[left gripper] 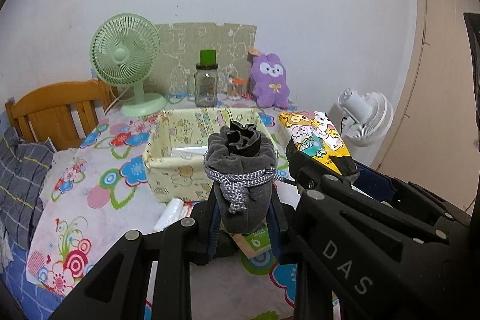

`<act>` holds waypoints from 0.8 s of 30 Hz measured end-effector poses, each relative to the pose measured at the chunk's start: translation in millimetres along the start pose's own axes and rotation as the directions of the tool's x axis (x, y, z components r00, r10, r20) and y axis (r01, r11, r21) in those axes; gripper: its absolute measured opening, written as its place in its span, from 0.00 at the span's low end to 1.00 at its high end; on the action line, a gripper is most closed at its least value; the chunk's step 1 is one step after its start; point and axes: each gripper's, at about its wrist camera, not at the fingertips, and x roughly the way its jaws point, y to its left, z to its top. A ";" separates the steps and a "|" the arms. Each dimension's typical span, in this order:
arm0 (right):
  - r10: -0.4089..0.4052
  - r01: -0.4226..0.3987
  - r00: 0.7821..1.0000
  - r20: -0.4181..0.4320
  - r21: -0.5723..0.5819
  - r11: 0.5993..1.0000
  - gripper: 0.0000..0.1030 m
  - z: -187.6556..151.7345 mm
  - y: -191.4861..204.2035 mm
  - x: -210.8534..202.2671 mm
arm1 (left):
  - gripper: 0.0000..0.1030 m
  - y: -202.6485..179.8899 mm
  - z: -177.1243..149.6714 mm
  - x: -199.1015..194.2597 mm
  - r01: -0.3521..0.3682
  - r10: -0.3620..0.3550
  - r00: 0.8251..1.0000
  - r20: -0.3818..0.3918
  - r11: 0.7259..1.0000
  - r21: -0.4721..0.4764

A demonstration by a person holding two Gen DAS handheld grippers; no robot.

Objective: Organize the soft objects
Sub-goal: 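Lift the snack bag with the right gripper while the left gripper lifts the grey pouch toward the basket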

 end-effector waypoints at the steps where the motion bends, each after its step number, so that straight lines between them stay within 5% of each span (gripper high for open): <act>1: 0.001 -0.001 1.000 0.005 -0.003 1.000 0.50 1.7 2.7 -2.2 | 0.26 1.1 1.7 -1.9 -0.001 0.001 1.000 0.005 1.000 -0.001; 24: 0.035 -0.033 0.998 0.048 -0.038 0.999 0.50 31.9 22.3 -1.1 | 0.26 12.6 31.2 -5.7 -0.033 0.032 0.998 0.059 0.999 0.000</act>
